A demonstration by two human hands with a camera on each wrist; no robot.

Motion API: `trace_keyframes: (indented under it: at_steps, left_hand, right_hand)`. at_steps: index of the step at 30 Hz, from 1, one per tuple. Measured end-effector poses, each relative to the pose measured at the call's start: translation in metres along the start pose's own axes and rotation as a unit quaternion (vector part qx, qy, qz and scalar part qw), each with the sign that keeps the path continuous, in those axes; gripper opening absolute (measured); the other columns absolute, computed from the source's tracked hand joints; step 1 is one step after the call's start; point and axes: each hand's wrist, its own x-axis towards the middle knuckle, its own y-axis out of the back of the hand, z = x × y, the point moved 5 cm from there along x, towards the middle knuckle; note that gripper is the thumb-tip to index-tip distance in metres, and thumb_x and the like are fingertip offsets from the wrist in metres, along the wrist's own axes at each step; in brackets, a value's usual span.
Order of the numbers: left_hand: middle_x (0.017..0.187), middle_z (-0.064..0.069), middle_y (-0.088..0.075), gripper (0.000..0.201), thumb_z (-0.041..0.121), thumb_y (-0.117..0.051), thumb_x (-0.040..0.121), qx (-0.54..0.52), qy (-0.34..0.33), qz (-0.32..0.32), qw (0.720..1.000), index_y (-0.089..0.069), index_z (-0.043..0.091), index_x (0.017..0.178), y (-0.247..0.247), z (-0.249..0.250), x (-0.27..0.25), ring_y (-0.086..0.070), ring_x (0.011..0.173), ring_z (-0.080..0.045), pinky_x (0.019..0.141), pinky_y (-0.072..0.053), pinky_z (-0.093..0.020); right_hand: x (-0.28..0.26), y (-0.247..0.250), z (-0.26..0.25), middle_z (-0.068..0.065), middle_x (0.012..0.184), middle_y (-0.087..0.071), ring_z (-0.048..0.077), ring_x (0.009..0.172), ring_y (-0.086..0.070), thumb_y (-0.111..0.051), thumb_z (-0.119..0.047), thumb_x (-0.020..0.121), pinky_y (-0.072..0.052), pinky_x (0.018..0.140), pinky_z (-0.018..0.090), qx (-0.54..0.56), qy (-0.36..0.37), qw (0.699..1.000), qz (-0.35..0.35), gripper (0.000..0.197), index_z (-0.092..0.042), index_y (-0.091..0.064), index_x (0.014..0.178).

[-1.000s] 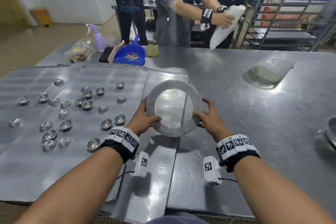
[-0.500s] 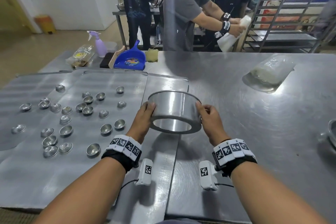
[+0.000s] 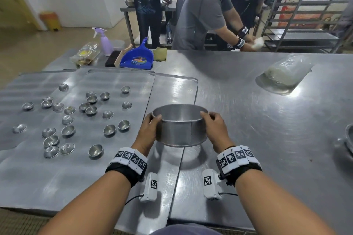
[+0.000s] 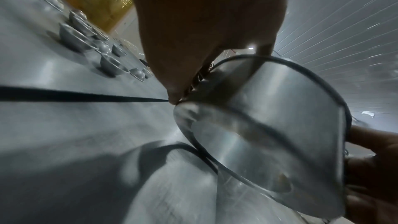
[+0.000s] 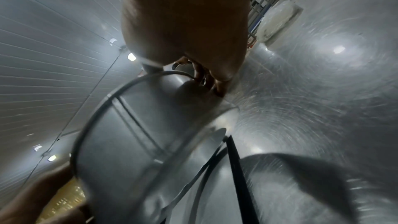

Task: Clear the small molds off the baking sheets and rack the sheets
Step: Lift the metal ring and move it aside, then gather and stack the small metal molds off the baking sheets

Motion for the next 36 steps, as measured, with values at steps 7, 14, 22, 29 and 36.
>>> trace_keyframes:
  at_steps: [7,14,22,29,36]
  left_hand:
    - [0.115,-0.004,-0.069,0.047,0.000,-0.063,0.088,0.046,0.026,-0.015,0.998,-0.058,0.018,0.131,-0.017,-0.027,-0.011,-0.068,0.101,-0.018,0.069,-0.056,-0.018]
    - [0.117,-0.001,-0.069,0.048,-0.003,-0.063,0.083,0.065,0.012,-0.063,0.996,-0.060,0.022,0.124,-0.059,-0.041,-0.011,-0.070,0.104,-0.026,0.089,-0.060,-0.043]
    - [0.117,0.004,-0.069,0.052,-0.010,-0.064,0.086,0.085,0.012,-0.125,0.989,-0.059,0.026,0.123,-0.122,-0.053,-0.017,-0.067,0.106,-0.014,0.082,-0.056,-0.026]
    - [0.125,0.005,-0.067,0.057,-0.006,-0.066,0.086,0.099,0.021,-0.131,0.986,-0.057,0.029,0.130,-0.141,-0.059,-0.016,-0.070,0.107,-0.023,0.091,-0.059,-0.043]
    - [0.137,-0.002,-0.052,0.066,0.009,-0.074,0.088,0.146,0.044,-0.087,0.984,-0.041,0.016,0.145,-0.136,-0.053,-0.015,-0.064,0.104,-0.011,0.094,-0.057,-0.040]
  right_hand:
    - [0.001,0.022,0.019,-0.002,0.112,-0.064,0.013,0.097,-0.063,-0.060,-0.013,0.091,-0.055,0.085,0.036,-0.035,-0.003,0.999,-0.012,0.037,-0.021,-0.054,0.127]
    - [0.000,0.068,0.043,-0.007,0.113,-0.059,0.019,0.103,-0.064,-0.056,0.002,0.087,-0.058,0.091,0.048,0.016,-0.030,0.999,0.010,0.048,-0.025,-0.049,0.125]
    - [-0.001,0.128,0.073,0.000,0.121,-0.061,0.023,0.104,-0.066,-0.055,0.005,0.079,-0.059,0.082,0.047,0.048,-0.058,0.996,0.045,0.056,-0.027,-0.047,0.124]
    - [-0.002,0.148,0.086,-0.004,0.127,-0.060,0.021,0.107,-0.067,-0.064,-0.001,0.080,-0.059,0.088,0.046,0.030,-0.072,0.997,0.029,0.059,-0.025,-0.047,0.132]
    - [0.002,0.156,0.061,-0.006,0.124,-0.058,0.022,0.115,-0.058,-0.067,-0.022,0.086,-0.044,0.091,0.031,-0.121,-0.053,0.987,0.090,0.051,-0.020,-0.055,0.135]
